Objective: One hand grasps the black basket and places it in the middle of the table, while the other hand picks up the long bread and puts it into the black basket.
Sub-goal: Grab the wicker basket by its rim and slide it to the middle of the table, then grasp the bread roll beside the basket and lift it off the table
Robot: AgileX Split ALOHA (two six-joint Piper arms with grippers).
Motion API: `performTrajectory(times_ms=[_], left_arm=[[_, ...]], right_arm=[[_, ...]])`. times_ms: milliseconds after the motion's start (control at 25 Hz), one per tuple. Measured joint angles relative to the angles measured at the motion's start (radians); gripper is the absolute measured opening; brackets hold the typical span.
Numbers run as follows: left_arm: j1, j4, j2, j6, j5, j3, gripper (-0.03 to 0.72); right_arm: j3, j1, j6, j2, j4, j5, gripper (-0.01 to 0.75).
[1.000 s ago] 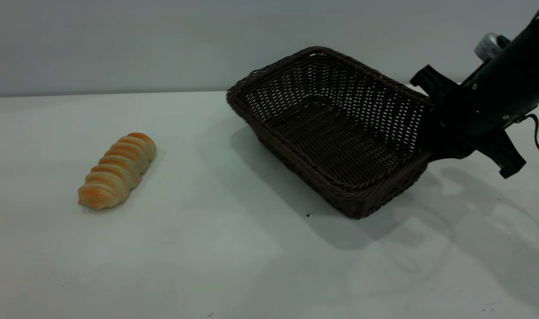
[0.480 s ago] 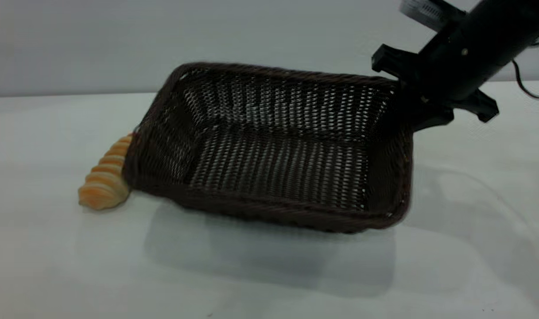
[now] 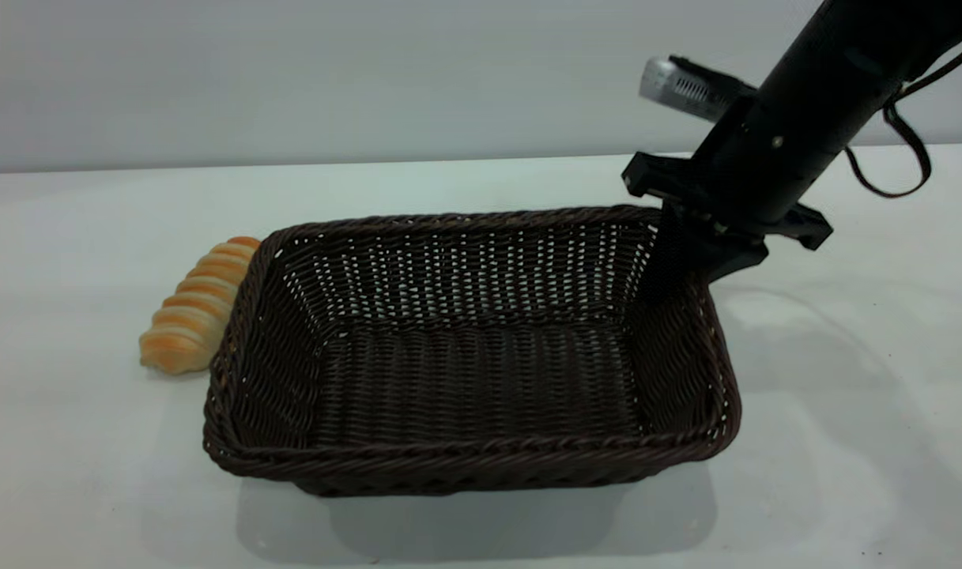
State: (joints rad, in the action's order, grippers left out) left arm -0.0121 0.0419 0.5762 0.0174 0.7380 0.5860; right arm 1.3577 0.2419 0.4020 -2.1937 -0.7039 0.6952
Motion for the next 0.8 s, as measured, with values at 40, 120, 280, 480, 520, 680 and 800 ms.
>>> performTrajectory(times_ms=[40, 120, 280, 480, 520, 680, 800], left_arm=[[0.0, 0.0, 0.0, 0.0, 0.0, 0.0, 0.542], [0.0, 0.0, 0.0, 0.0, 0.0, 0.0, 0.542], [0.0, 0.0, 0.0, 0.0, 0.0, 0.0, 0.542], [0.0, 0.0, 0.0, 0.0, 0.0, 0.0, 0.542], [0.0, 0.0, 0.0, 0.0, 0.001, 0.0, 0.542], [0.0, 0.0, 0.0, 0.0, 0.002, 0.0, 0.542], [0.0, 0.0, 0.0, 0.0, 0.003, 0.0, 0.542]], right_arm=[[0.003, -0.001, 0.0, -0.004, 0.0, 0.001, 0.095], [0.005, -0.002, -0.003, -0.008, 0.0, 0.006, 0.108], [0.032, -0.002, -0.021, -0.008, 0.0, 0.028, 0.203], [0.121, -0.02, -0.036, -0.008, 0.001, 0.149, 0.374], [0.141, -0.025, -0.037, -0.008, 0.002, 0.188, 0.398], [0.246, -0.067, -0.058, -0.008, 0.009, 0.343, 0.441], [0.328, -0.109, -0.081, -0.008, 0.01, 0.449, 0.444]])
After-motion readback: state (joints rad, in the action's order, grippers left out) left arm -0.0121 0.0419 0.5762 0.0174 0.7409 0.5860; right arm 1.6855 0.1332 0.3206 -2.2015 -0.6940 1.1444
